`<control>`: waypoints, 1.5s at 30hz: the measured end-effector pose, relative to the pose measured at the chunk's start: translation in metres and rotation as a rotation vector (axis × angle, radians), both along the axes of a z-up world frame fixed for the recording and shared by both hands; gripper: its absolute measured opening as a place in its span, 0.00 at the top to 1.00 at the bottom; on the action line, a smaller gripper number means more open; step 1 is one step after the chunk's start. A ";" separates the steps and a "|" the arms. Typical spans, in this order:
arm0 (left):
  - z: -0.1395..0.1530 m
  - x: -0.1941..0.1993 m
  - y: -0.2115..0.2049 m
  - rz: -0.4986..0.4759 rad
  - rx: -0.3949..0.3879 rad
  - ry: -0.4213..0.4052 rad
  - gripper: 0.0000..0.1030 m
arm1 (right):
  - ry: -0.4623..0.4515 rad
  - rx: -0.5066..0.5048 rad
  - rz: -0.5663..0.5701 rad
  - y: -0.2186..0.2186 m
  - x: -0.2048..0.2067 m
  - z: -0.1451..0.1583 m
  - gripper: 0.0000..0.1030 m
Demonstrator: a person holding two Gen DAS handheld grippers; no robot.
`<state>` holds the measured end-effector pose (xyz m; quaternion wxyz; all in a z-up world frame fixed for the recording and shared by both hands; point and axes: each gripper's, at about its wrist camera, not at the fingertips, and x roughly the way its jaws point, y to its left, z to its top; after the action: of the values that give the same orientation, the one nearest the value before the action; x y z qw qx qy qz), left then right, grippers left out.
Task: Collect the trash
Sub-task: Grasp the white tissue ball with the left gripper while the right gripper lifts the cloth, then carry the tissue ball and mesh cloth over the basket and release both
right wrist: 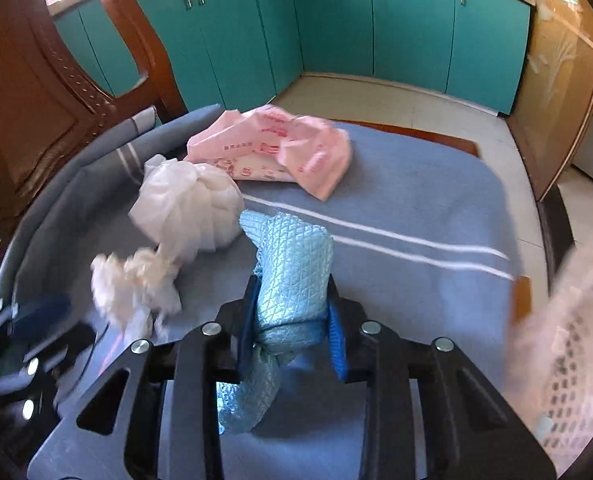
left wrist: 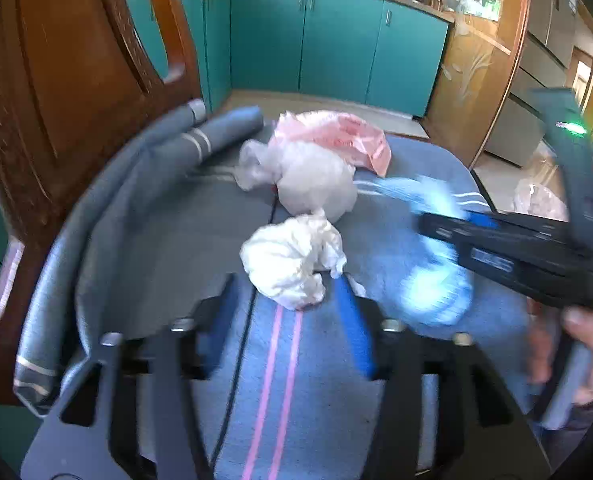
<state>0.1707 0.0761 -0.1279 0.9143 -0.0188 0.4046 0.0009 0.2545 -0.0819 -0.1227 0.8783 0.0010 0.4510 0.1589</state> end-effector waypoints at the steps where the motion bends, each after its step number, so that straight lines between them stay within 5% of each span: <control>1: 0.001 -0.001 -0.001 0.006 0.011 -0.006 0.36 | -0.009 -0.002 -0.004 -0.006 -0.006 0.003 0.70; 5: -0.002 0.019 -0.001 0.050 0.041 -0.016 0.21 | -0.042 0.005 -0.025 -0.029 -0.032 0.006 0.69; 11: -0.019 0.058 -0.010 0.084 0.075 0.046 0.19 | -0.008 -0.032 0.010 -0.017 -0.039 -0.017 0.66; 15: -0.030 0.063 -0.018 0.065 0.093 0.069 0.35 | -0.022 -0.059 0.023 -0.010 -0.040 -0.020 0.54; 22: -0.022 0.049 -0.018 0.046 0.090 0.040 0.53 | -0.017 -0.102 0.023 -0.004 -0.039 -0.026 0.53; 24: -0.015 0.039 -0.016 0.054 0.083 0.023 0.54 | -0.016 -0.109 0.020 -0.003 -0.038 -0.028 0.55; 26: -0.007 0.030 -0.016 0.060 0.075 -0.001 0.54 | -0.026 -0.112 0.017 -0.003 -0.039 -0.028 0.68; 36: 0.039 -0.015 -0.028 0.113 0.157 -0.134 0.54 | -0.133 -0.024 -0.004 -0.023 -0.056 0.010 0.69; 45: 0.063 -0.038 -0.060 0.050 0.162 -0.198 0.54 | -0.239 0.030 -0.024 -0.062 -0.082 0.053 0.69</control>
<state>0.1327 0.0166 -0.0646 0.9480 0.0452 0.3101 0.0548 0.1722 -0.1435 -0.0701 0.9274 0.0006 0.3407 0.1542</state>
